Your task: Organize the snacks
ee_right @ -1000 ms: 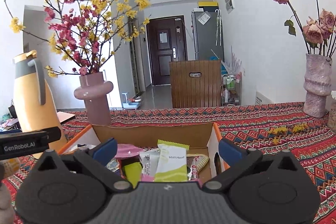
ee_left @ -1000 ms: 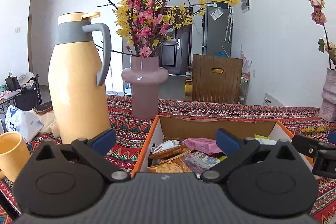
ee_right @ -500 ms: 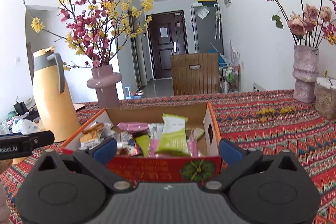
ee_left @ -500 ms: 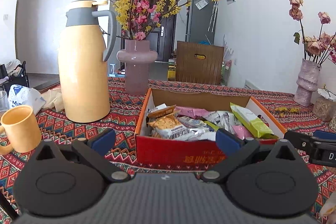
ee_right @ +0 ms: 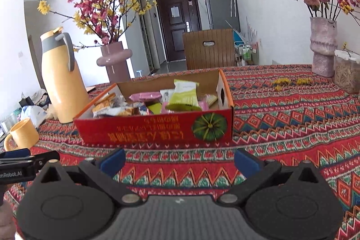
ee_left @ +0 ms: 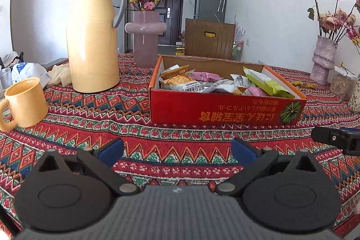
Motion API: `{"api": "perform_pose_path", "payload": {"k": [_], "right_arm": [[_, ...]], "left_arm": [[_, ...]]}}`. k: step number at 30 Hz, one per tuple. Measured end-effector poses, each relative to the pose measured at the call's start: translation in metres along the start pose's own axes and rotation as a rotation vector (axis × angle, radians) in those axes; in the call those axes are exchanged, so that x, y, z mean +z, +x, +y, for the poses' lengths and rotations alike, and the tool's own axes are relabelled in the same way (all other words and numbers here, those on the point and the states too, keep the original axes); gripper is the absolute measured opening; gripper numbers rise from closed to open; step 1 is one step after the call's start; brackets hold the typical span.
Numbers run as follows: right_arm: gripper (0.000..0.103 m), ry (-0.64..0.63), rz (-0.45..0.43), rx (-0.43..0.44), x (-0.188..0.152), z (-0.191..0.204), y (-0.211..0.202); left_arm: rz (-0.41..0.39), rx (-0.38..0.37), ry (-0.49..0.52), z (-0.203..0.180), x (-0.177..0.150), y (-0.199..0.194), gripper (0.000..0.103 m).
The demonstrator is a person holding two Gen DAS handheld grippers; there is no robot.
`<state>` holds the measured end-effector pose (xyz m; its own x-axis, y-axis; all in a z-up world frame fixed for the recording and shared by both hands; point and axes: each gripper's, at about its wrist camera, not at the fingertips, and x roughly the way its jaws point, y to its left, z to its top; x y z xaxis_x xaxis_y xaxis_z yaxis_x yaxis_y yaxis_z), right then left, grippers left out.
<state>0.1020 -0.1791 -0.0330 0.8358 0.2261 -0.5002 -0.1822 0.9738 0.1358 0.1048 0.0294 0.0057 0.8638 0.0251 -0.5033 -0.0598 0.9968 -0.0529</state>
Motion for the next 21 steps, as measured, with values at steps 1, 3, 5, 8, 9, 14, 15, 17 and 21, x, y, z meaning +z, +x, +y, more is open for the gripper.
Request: {"api": "perform_pose_path", "payload": {"k": [1, 3, 5, 8, 9, 14, 15, 17, 21], "right_arm": [[0.103, -0.001, 0.009, 0.0, -0.003, 0.0, 0.0], [0.103, -0.003, 0.023, -0.002, -0.008, -0.001, 0.0], [0.103, -0.004, 0.035, -0.005, -0.012, -0.001, 0.0], [0.103, -0.004, 0.045, -0.005, -0.015, -0.002, 0.001], [0.103, -0.004, 0.047, -0.005, -0.015, -0.002, 0.001], [0.103, -0.004, 0.057, -0.004, -0.017, -0.001, 0.002], [0.103, -0.004, 0.058, -0.004, -0.018, -0.001, 0.002], [0.103, -0.004, 0.06, -0.003, -0.018, -0.002, 0.003], [0.103, -0.004, 0.061, -0.003, -0.018, -0.002, 0.003]], "left_arm": [[0.005, -0.006, 0.001, 0.0, -0.002, 0.0, 0.103], [0.012, -0.019, 0.005, -0.001, -0.006, 0.0, 0.103], [0.016, -0.023, 0.01, -0.002, -0.008, 0.0, 0.103], [0.024, -0.027, 0.013, -0.003, -0.01, 0.0, 0.103], [0.028, -0.027, 0.013, -0.003, -0.011, 0.001, 0.103], [0.037, -0.028, 0.013, -0.004, -0.013, 0.001, 0.103], [0.038, -0.029, 0.014, -0.004, -0.014, 0.001, 0.103], [0.038, -0.03, 0.015, -0.004, -0.014, 0.001, 0.103], [0.041, -0.03, 0.013, -0.004, -0.014, 0.002, 0.103]]}}
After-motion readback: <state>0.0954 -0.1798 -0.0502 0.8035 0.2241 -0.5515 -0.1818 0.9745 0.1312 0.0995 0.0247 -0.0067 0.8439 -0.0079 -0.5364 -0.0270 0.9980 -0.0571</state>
